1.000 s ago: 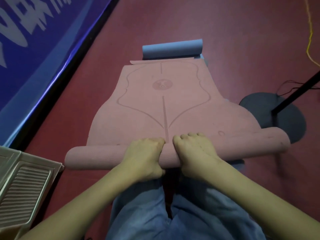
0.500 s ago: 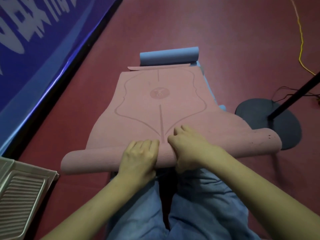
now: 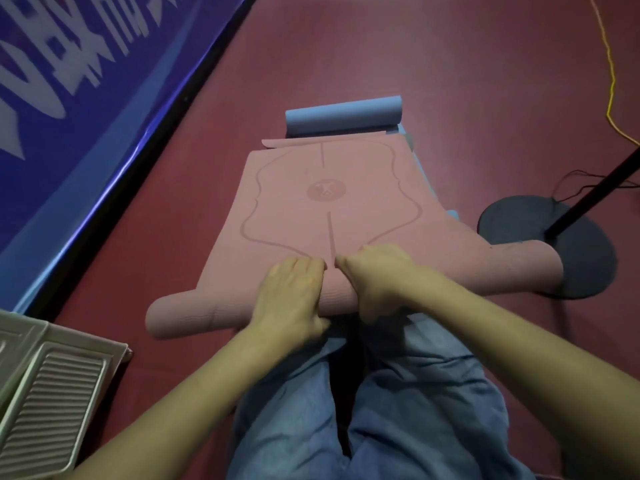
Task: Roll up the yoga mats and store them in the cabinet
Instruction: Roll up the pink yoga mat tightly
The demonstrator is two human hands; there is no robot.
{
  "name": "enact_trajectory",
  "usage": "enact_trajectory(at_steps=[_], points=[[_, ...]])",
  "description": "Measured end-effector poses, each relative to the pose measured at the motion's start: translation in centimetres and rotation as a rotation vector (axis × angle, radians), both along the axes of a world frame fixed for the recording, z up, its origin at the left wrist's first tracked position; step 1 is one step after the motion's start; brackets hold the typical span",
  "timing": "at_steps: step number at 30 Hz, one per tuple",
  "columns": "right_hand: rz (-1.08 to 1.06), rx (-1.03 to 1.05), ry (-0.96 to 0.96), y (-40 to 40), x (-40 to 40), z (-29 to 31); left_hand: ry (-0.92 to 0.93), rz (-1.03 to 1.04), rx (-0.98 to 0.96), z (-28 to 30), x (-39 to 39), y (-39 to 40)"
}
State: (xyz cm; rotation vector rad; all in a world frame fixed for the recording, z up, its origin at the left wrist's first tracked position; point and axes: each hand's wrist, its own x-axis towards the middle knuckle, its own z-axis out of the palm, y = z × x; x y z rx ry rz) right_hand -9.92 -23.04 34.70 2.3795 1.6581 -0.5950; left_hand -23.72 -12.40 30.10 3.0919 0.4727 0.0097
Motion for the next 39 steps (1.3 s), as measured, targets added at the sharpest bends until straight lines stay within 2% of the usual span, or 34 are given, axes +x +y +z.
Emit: enact_trajectory(at_steps=[3,6,10,15,17,25,28,31,36,39], points=[[-0.026,-0.137,0.138,1.6,1.2,0.6,-0.036,0.018,0.119,-1.3,-0.5,-0.1],[-0.061,-0.141,0.187,2.1,1.4,0.2,0.002,0.037,0.133,-0.8,0.2,0.7],[-0.044,-0.01,0.033,1.0,1.3,-1.0,0.101,-0.021,0.103,0.9,1.8,1.7],[-0.019,0.343,-0.221,-0.4,0.5,-3.6,0.249,-0.048,0.027,1.8,4.1,3.7],[-0.03,0.377,-0.305,-0.9,0.3,-4.5,0.278,-0.067,0.015,1.8,4.8,4.2],[-0.019,0.344,-0.377,-1.5,-1.0,-2.5,0.209,-0.039,-0.014,2.3,2.9,2.8],[-0.019,0.512,-0.401,-4.0,-3.3,-2.5,0.186,-0.043,-0.048,3.1,0.0,0.3],[0.002,0.585,-0.403,-6.8,-6.5,-3.2,0.163,-0.063,-0.058,3.1,-3.5,-2.2],[0.0,0.549,-0.362,-9.3,-10.3,-3.6,0.157,-0.086,0.018,3.0,-7.2,-5.2],[-0.02,0.416,-0.256,-8.4,-9.5,-3.2,0.227,-0.011,-0.061,3.0,-6.8,-5.0]])
